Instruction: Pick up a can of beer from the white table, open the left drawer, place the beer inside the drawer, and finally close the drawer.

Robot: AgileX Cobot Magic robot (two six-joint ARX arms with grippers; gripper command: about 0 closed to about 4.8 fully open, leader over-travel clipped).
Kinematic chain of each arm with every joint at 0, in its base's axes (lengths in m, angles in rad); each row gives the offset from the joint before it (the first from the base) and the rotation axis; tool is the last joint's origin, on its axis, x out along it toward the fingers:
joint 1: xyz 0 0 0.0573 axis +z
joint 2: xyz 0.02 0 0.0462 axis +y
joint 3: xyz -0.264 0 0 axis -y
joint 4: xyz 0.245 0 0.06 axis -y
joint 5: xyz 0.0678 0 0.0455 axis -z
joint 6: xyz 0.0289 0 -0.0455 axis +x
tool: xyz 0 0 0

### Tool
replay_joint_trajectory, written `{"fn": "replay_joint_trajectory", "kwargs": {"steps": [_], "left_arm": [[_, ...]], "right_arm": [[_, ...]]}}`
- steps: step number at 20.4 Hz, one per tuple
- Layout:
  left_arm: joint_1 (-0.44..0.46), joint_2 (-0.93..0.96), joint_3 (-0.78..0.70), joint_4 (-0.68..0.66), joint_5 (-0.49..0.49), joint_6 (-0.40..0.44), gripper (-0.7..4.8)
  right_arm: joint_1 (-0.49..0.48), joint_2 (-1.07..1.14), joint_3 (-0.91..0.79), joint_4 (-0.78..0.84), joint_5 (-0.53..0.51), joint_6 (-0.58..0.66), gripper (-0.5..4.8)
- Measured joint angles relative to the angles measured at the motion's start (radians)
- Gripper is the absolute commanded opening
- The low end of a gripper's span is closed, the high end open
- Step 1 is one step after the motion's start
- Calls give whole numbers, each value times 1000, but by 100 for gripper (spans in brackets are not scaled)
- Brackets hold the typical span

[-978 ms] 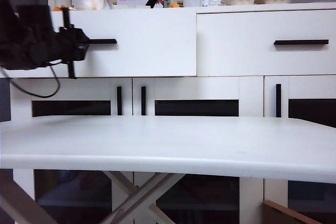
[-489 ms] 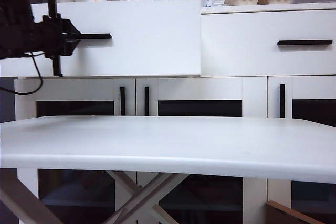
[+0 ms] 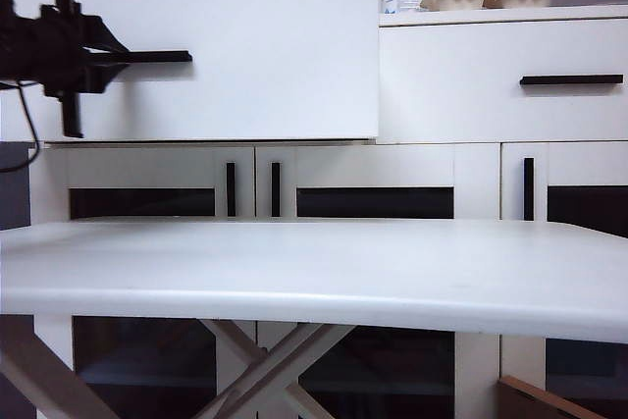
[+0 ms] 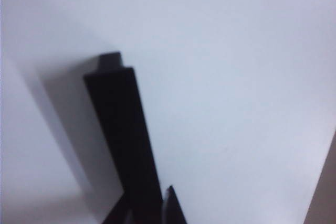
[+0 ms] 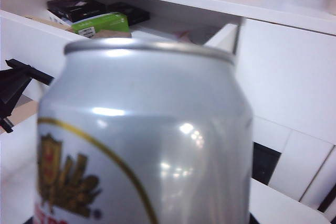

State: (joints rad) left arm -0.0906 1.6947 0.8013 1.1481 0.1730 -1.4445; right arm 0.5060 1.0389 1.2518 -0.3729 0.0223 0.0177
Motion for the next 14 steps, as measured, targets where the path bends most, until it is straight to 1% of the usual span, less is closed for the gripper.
{"fn": "replay_joint_trajectory", "kwargs": {"steps": [4, 14], "left_arm": [[0, -103, -104, -13, -1, 1, -6], [0, -338, -302, -77, -2, 4, -6]], "right_arm": [[-3, 0, 0, 0, 5, 0, 202], [-1, 0, 0, 0, 3, 0, 202]]}}
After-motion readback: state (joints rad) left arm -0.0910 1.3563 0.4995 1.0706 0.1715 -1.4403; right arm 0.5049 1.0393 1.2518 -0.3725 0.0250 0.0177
